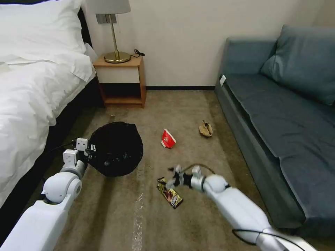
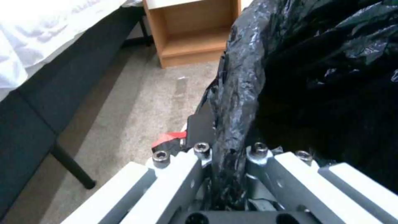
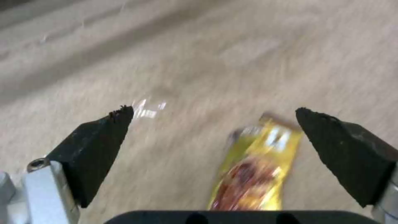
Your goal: Pick up the trash bin, then pick up the garbage on the floor and place it into the trash bin.
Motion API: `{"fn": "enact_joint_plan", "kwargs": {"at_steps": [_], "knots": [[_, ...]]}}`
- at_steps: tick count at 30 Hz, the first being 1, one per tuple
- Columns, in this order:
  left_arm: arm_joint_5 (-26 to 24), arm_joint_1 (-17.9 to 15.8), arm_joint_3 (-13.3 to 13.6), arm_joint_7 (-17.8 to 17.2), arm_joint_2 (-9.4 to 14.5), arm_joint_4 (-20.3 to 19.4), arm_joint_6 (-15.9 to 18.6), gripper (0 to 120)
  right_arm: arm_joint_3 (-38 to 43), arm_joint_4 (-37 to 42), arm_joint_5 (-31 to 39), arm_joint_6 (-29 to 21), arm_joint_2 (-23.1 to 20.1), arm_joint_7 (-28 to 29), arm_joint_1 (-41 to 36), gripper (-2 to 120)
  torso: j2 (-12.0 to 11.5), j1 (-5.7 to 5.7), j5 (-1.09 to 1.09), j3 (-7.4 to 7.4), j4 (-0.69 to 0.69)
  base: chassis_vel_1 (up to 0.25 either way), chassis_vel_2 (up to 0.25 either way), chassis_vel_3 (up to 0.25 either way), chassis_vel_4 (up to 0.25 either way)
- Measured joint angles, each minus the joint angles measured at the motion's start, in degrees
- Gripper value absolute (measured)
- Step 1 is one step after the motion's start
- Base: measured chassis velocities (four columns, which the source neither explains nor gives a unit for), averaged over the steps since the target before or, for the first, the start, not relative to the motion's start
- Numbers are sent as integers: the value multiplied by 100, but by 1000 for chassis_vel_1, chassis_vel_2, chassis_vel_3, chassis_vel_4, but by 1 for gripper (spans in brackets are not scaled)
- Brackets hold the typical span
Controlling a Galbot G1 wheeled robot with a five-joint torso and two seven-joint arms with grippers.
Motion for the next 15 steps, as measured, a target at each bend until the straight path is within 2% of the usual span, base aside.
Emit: {"fn": "enact_joint_plan", "kwargs": {"at_steps": [7,15], "knots": [[2,-14,109,-13,18,-50,-1,2,250,-437,-834,249,240,10,-796,100,0,0,0,0,0,0,0,0,0],[-12,14,129,14,52,-48,-62,2,548,-750,-1143,499,369,82,-1092,100,0,0,0,0,0,0,0,0,0]]}}
